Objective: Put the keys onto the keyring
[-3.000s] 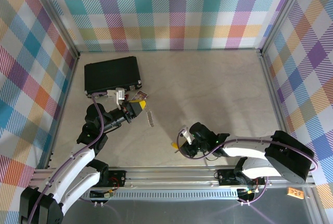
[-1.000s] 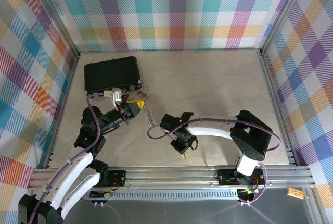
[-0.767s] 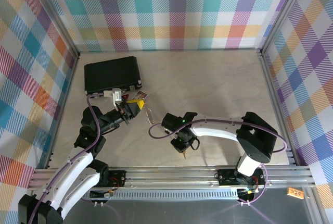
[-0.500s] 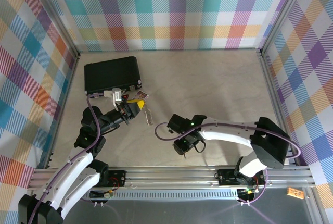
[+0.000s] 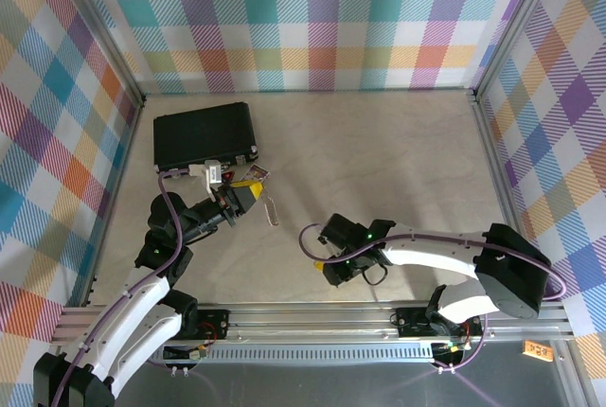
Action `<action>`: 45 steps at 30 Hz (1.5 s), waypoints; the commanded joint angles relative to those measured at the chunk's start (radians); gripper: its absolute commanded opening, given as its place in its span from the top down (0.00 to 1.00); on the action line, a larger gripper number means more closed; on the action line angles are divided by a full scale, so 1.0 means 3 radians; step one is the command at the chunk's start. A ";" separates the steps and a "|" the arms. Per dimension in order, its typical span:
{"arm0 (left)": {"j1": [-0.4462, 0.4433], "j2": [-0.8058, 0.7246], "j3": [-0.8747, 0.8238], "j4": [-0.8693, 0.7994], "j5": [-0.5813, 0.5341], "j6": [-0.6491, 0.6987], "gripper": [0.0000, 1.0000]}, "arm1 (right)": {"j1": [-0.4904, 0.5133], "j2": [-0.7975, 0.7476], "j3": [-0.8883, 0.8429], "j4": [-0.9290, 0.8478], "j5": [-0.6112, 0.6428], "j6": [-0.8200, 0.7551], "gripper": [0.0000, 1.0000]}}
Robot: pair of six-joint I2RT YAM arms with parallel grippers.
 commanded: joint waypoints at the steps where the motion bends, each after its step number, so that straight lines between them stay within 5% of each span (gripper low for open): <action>1: 0.0050 -0.0025 -0.0001 0.0140 0.0041 -0.0002 1.00 | -0.0044 -0.0088 -0.0089 0.0197 -0.0134 0.0064 0.60; 13: 0.0050 -0.0026 -0.0011 0.0157 0.0051 -0.0004 1.00 | -0.0099 -0.0027 -0.0194 0.0396 -0.0226 0.0056 0.76; 33: 0.0050 -0.0033 -0.0010 0.0152 0.0051 -0.0003 1.00 | -0.0098 0.0076 -0.0174 0.0410 -0.0141 -0.0031 0.81; 45: 0.0050 -0.0047 -0.0016 0.0146 0.0046 -0.0006 1.00 | -0.0100 0.0081 -0.0171 0.0406 -0.0120 -0.0090 0.92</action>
